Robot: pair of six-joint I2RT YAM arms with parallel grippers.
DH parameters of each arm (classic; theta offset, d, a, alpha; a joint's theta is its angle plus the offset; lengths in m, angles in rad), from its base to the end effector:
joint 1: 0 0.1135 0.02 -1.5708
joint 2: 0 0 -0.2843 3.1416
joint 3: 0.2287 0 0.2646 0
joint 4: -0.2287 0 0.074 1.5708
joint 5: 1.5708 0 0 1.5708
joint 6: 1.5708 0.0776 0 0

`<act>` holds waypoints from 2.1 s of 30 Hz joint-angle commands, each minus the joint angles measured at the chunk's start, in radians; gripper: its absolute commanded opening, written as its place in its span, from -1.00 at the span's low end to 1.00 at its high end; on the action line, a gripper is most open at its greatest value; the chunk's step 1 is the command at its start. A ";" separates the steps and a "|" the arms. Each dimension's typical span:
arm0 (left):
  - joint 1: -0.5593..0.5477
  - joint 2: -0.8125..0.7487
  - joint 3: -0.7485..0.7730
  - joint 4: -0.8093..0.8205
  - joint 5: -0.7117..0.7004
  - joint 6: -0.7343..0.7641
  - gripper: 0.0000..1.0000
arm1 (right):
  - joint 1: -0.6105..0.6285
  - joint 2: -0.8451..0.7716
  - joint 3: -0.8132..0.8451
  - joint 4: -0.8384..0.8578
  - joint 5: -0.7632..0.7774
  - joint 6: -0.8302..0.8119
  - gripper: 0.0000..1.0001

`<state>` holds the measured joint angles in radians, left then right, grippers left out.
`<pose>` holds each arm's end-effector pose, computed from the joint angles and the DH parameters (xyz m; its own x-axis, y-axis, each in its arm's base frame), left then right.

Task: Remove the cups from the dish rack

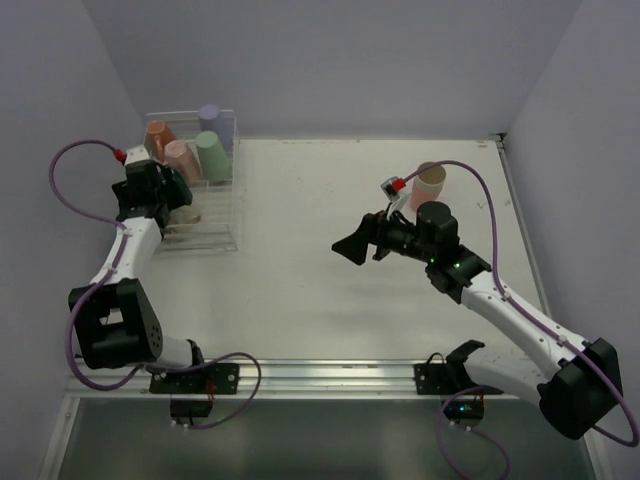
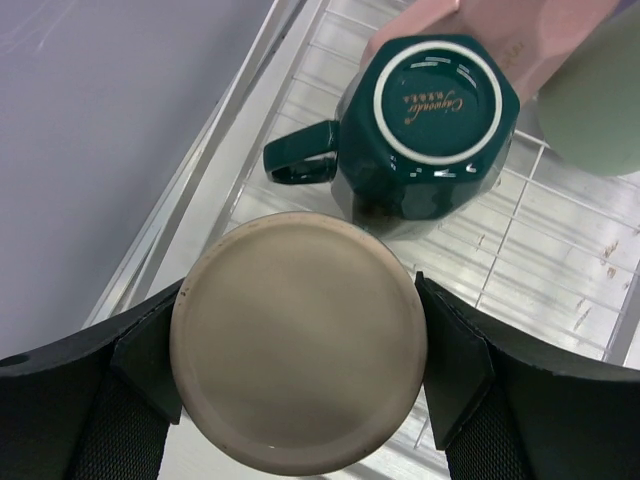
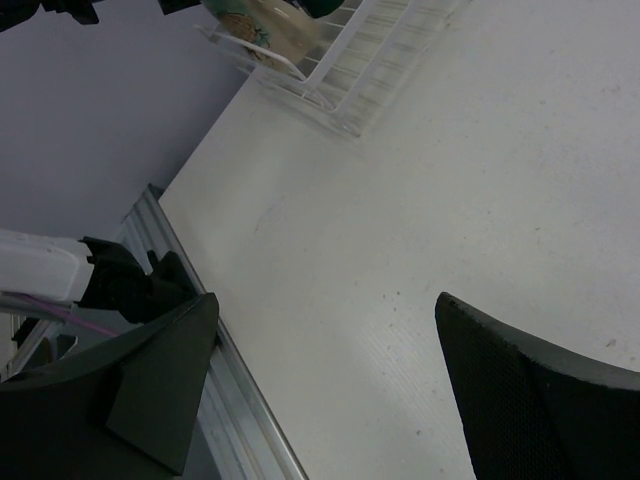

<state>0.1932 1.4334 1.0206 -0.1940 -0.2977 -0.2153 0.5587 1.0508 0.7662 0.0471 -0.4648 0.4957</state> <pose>0.3518 0.0920 0.2622 -0.4570 -0.2975 -0.8382 -0.5299 0.8480 -0.0121 0.2209 0.1791 0.3117 -0.5766 0.1410 -0.8048 -0.6469 0.5229 0.5551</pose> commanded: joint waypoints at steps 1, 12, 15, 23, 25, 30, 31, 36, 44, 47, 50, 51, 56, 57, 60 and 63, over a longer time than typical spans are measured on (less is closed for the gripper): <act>0.006 -0.095 -0.034 0.087 -0.004 0.013 0.01 | 0.020 0.015 0.033 0.037 -0.018 -0.029 0.83; 0.005 -0.313 -0.056 0.016 0.022 -0.075 -0.58 | 0.072 0.051 0.053 0.034 -0.008 -0.026 0.83; 0.005 -0.375 -0.037 -0.015 0.049 -0.090 -0.59 | 0.087 0.061 0.056 0.054 0.003 0.015 0.83; 0.005 -0.491 0.013 -0.085 0.164 -0.122 -0.71 | 0.105 0.092 0.035 0.236 -0.012 0.246 0.81; 0.005 -0.511 0.024 -0.097 0.181 -0.128 -0.75 | 0.113 0.110 0.041 0.293 -0.021 0.280 0.81; 0.005 -0.554 0.033 -0.099 0.293 -0.177 -0.81 | 0.141 0.167 0.093 0.336 -0.023 0.346 0.81; 0.005 -0.562 0.036 -0.096 0.371 -0.199 -0.83 | 0.145 0.190 0.116 0.344 -0.023 0.354 0.81; 0.002 -0.617 0.024 -0.055 0.552 -0.269 -0.90 | 0.162 0.250 0.114 0.494 -0.018 0.504 0.81; -0.012 -0.662 -0.042 0.040 0.779 -0.412 -0.97 | 0.182 0.362 0.127 0.652 0.112 0.670 0.83; -0.023 -0.688 -0.077 0.097 0.854 -0.463 -0.98 | 0.184 0.391 0.153 0.668 0.135 0.701 0.85; -0.034 -0.715 -0.114 0.163 0.926 -0.522 -0.98 | 0.182 0.434 0.157 0.752 0.124 0.763 0.87; -0.035 -0.729 -0.122 0.174 0.939 -0.532 -0.98 | 0.182 0.440 0.153 0.770 0.129 0.773 0.87; -0.054 -0.769 -0.169 0.254 1.009 -0.590 -0.97 | 0.182 0.459 0.156 0.829 0.147 0.829 0.88; -0.057 -0.772 -0.175 0.269 1.025 -0.604 -0.97 | 0.182 0.463 0.153 0.847 0.147 0.846 0.87; -0.066 -0.786 -0.194 0.301 1.055 -0.636 -0.97 | 0.182 0.491 0.162 0.919 0.100 0.891 0.82; -0.077 -0.795 -0.208 0.318 1.075 -0.656 -0.96 | 0.184 0.520 0.168 0.988 0.040 0.932 0.75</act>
<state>0.1276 0.6685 0.8024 -0.0685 0.7090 -0.7906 0.7395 1.5501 0.8925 0.8951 -0.3695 1.3529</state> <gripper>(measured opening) 0.852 0.891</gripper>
